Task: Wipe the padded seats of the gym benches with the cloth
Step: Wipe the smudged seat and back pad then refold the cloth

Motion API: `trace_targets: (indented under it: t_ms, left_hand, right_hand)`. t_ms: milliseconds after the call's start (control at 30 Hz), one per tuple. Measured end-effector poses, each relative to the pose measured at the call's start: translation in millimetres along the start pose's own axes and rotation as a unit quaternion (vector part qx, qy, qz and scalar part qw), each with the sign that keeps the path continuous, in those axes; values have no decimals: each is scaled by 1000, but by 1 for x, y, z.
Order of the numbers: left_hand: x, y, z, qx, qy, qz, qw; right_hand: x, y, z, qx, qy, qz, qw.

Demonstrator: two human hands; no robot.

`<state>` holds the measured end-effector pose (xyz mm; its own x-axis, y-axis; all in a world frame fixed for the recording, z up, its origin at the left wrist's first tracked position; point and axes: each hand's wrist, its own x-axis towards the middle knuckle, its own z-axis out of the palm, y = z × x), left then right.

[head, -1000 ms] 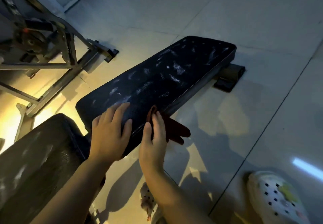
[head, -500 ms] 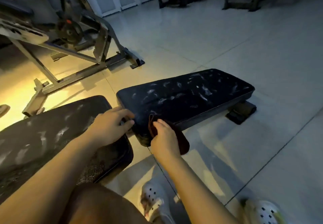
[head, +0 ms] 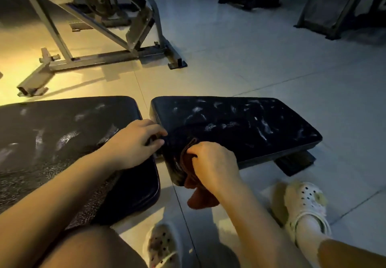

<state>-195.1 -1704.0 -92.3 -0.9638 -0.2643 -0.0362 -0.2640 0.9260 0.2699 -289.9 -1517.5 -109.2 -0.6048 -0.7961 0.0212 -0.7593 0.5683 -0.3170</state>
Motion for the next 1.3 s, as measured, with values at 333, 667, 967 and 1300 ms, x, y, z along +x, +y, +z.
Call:
trace_targets:
  t_ms: [333, 667, 967, 1300]
  left_hand:
    - [5, 15, 26, 50, 97, 29, 994]
    - [-4, 10, 51, 93, 82, -55, 991]
    - [-6, 17, 49, 43, 124, -76, 989]
    - [-5, 20, 49, 79, 114, -123, 983]
  right_hand:
    - [8, 31, 45, 142, -51, -139, 979]
    - [65, 112, 43, 92, -74, 111, 987]
    - [14, 25, 48, 103, -79, -197, 972]
    - [79, 122, 34, 42, -107, 21, 993]
